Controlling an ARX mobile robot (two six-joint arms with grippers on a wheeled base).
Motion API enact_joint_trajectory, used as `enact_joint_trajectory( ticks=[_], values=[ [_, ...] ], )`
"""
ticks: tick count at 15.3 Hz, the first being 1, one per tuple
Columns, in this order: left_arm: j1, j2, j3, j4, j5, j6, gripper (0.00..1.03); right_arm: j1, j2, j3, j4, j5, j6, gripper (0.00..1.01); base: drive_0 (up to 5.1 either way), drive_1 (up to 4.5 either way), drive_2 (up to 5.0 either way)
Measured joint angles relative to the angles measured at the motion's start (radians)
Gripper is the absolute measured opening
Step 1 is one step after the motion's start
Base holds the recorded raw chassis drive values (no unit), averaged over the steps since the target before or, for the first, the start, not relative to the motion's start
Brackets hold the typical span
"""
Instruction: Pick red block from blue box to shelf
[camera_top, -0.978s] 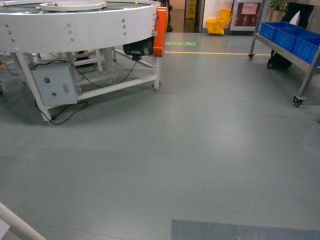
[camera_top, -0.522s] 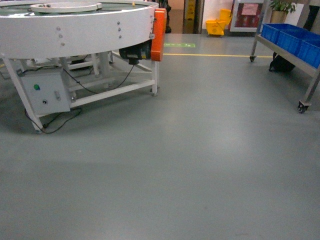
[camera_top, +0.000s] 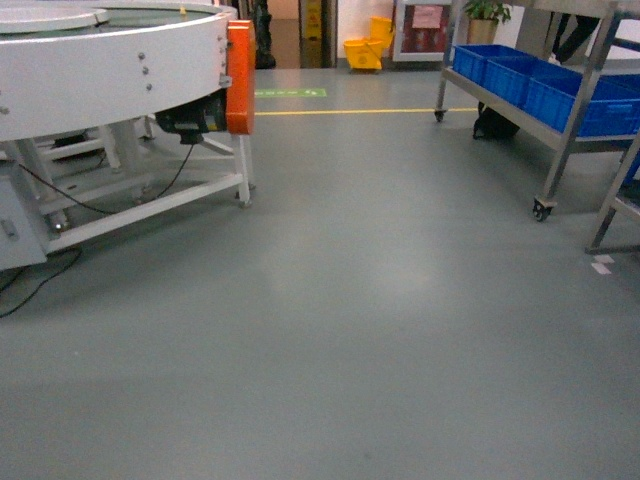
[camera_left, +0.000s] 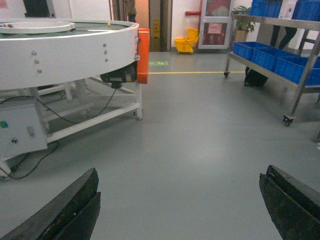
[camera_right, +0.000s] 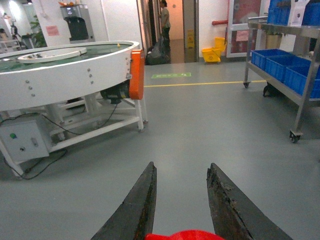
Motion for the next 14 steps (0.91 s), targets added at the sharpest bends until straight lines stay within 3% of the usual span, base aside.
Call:
enact_joint_trajectory(
  ticks=[14],
  values=[
    [0.0, 0.0, 0.0, 0.0, -0.001, 0.0, 0.98, 0.0, 0.0, 0.0, -0.002, 0.0, 0.0, 0.26, 0.0, 4.1, -4.0]
  ],
)
